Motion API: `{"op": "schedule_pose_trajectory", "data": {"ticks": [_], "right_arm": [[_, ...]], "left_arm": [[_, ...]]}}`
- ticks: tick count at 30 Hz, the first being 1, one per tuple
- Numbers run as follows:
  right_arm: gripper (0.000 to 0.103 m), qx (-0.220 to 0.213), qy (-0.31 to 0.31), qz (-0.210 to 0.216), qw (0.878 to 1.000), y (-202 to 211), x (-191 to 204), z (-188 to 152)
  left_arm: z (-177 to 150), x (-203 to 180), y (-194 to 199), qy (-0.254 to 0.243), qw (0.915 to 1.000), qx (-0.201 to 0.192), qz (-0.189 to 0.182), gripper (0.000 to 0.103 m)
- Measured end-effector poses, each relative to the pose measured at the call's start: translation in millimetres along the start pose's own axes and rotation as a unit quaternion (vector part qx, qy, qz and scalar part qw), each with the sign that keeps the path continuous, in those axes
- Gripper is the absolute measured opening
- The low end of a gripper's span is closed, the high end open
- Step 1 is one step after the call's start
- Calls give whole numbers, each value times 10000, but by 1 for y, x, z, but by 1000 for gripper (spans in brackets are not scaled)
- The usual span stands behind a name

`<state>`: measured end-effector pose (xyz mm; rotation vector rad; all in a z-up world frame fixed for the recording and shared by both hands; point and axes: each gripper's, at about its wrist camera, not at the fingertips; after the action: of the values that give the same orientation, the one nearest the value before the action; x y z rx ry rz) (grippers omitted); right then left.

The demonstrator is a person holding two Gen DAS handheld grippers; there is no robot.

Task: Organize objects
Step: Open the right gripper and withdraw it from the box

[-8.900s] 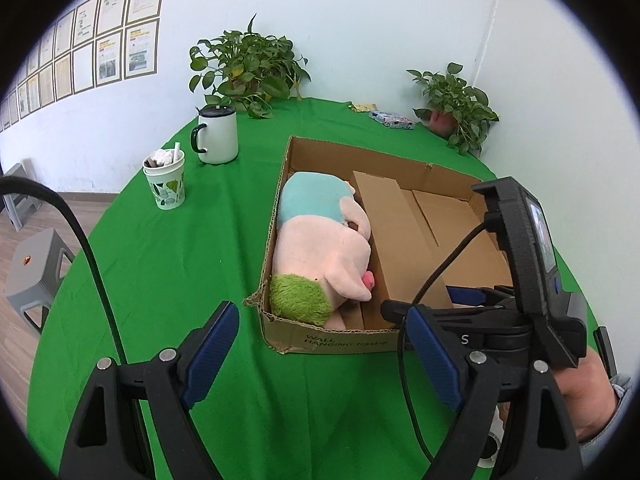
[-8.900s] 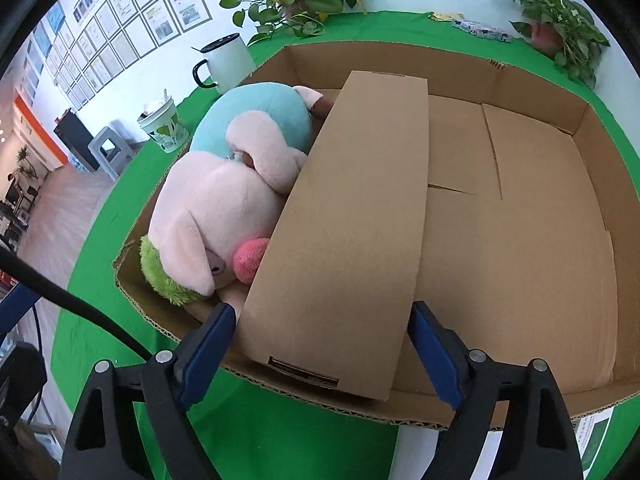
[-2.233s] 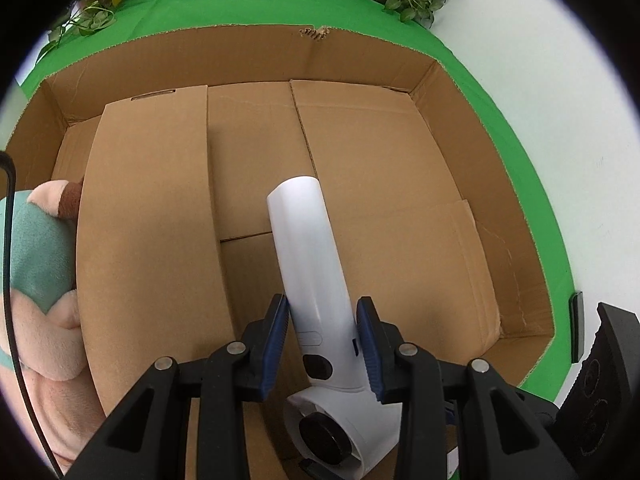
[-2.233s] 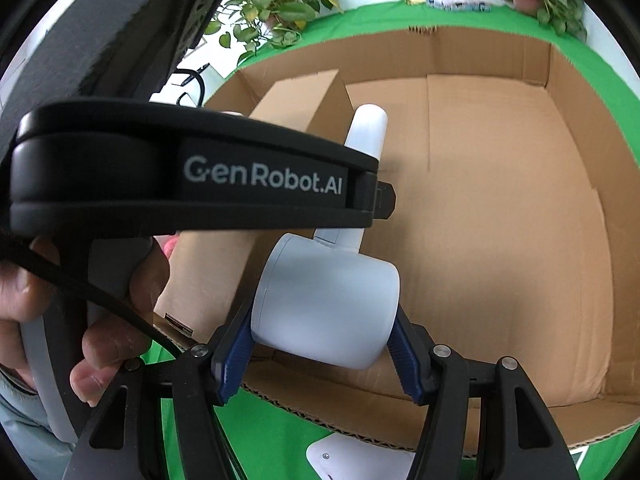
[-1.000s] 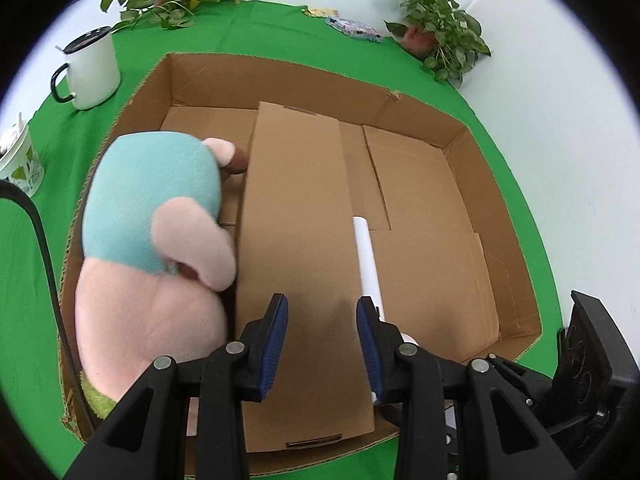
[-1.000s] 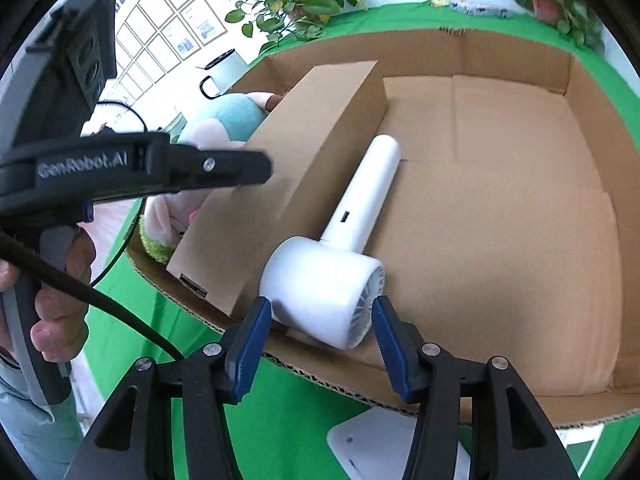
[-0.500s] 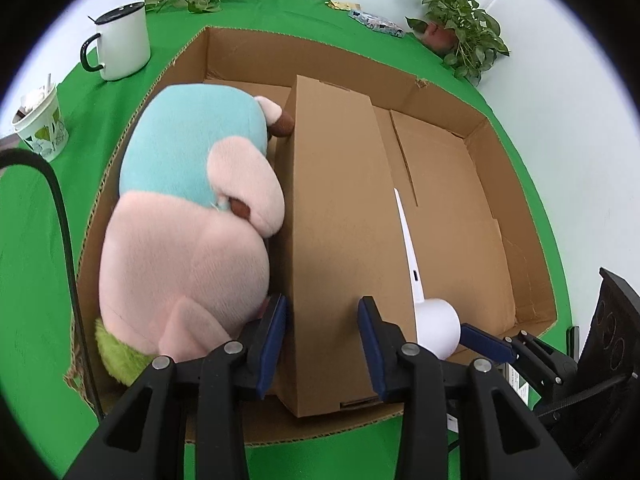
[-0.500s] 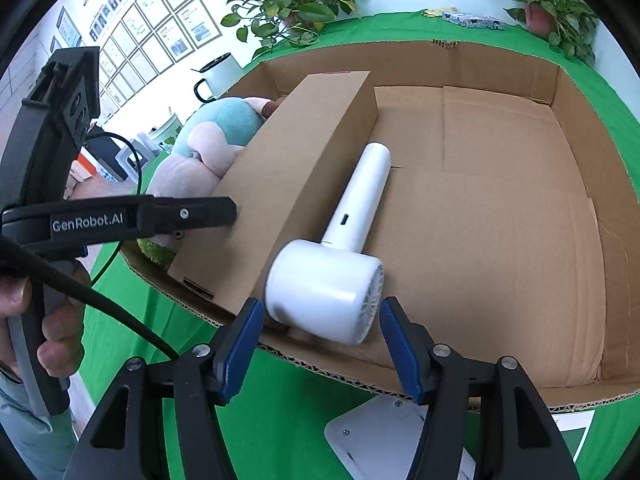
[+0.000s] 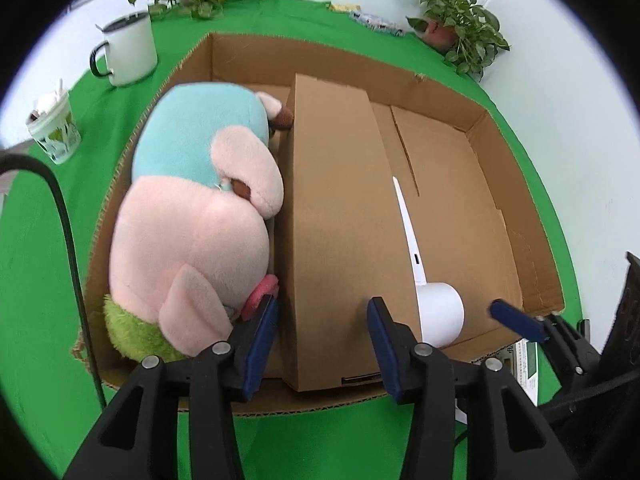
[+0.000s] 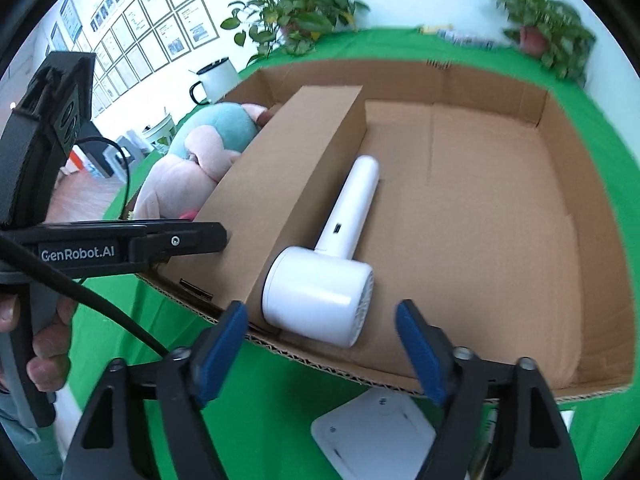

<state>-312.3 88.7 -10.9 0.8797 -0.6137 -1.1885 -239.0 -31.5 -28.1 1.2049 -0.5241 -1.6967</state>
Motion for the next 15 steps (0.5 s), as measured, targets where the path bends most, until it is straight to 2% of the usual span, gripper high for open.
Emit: {"op": "schedule_pose_trajectory", "data": {"ticks": [3,4,5,7,9,11,13,15], "right_arm": [[102,-531,-24,-461,9975,22,3,-8],[102,-778,-114,-665,9947,31,3,-12],[102,-910,-190,-806,9924,36,3,-14],[102,-1124,-366,-1059,9873,48,2,-20],[102,-1330,-480,-1195,9827,60,3,-27],[102,-1538,-554,-1248,9786,73,3,-34],[102,-1619,-602,-1200,9776,83,3,-39],[102,-1686,-603,-1225,9762,93,6,-47]], "left_arm": [[-8,-14,22,-350,9968,-640,322,45],[-12,-20,31,-529,9937,-902,403,52],[-19,-30,43,-792,9873,-1261,548,64],[-31,-45,60,-1152,9735,-1783,851,80],[-43,-63,76,-1563,9560,-2200,1149,82],[-54,-75,86,-1786,9460,-2366,1309,82],[-62,-81,92,-1845,9426,-2455,1309,82],[-71,-86,96,-1827,9431,-2495,1226,82]]}}
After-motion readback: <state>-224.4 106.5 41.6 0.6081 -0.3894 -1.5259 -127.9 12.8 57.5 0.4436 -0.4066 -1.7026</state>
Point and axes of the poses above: each gripper's, at about its wrist camera, not at the fingertips, and y roughly against the way its jaws point, x to its left, z to its top, and after that the axes turned 15 degrees about -z, right-handed
